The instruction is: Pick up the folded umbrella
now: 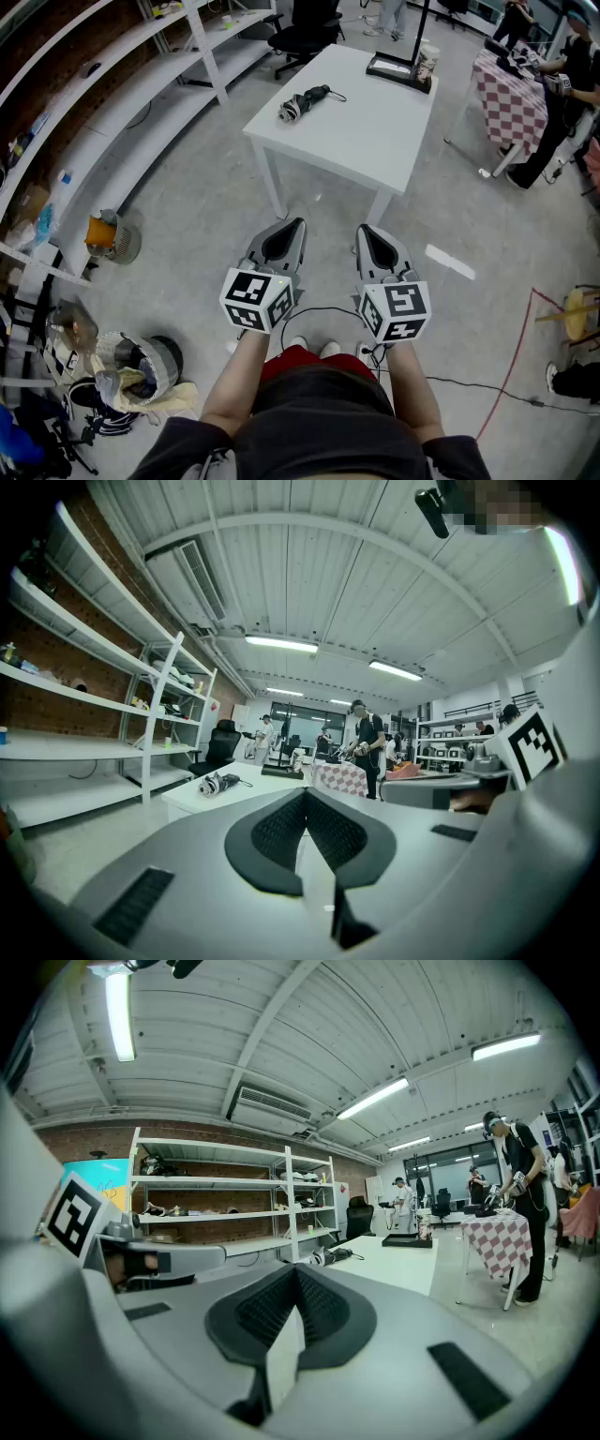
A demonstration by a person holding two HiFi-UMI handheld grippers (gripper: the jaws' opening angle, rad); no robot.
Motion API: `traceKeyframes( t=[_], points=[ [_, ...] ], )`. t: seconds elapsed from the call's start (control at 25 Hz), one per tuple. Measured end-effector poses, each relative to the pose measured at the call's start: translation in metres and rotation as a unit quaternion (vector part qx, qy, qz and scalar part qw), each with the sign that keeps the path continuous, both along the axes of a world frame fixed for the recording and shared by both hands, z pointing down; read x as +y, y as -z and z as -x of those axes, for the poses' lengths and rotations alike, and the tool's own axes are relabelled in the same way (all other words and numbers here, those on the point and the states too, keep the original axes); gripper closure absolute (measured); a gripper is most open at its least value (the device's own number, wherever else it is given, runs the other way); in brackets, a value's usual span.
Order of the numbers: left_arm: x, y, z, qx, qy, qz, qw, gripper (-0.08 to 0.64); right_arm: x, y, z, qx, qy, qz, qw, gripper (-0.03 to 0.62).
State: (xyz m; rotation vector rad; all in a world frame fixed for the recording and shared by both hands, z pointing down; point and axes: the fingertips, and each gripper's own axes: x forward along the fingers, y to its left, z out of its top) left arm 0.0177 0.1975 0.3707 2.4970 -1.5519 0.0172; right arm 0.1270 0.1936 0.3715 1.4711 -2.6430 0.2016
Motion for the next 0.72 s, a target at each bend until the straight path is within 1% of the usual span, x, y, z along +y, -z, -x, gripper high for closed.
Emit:
traceKeyframes(
  t=[0.28, 0.44, 0.48, 0.6, 0.72],
  points=[
    [0.002, -0.003, -0.002, 0.000, 0.007, -0.001, 1.0000, 0.548, 0.004, 0.004, -0.002, 0.005, 0.009, -0.018, 1.000, 0.574],
    [0.000, -0.002, -0.005, -0.002, 0.013, -0.001, 0.9999, 0.548, 0.002, -0.003, -0.009, -0.026, 0.010, 0.009, 1.000, 0.574],
    [-0.001, -0.002, -0.006, -0.002, 0.015, -0.001, 0.9999, 0.546, 0.001, -0.006, -0.011, -0.027, 0.007, 0.014, 1.000, 0.574],
    [-0.004, 0.002, -0.007, -0.001, 0.020, -0.004, 0.9998, 0.548, -0.001, -0.008, -0.018, -0.019, -0.001, 0.016, 1.000, 0.574],
    [-0.005, 0.005, -0.008, -0.004, 0.027, -0.009, 0.9996, 0.548, -0.001, -0.004, -0.024, -0.036, 0.003, 0.014, 0.999, 0.574]
  ],
)
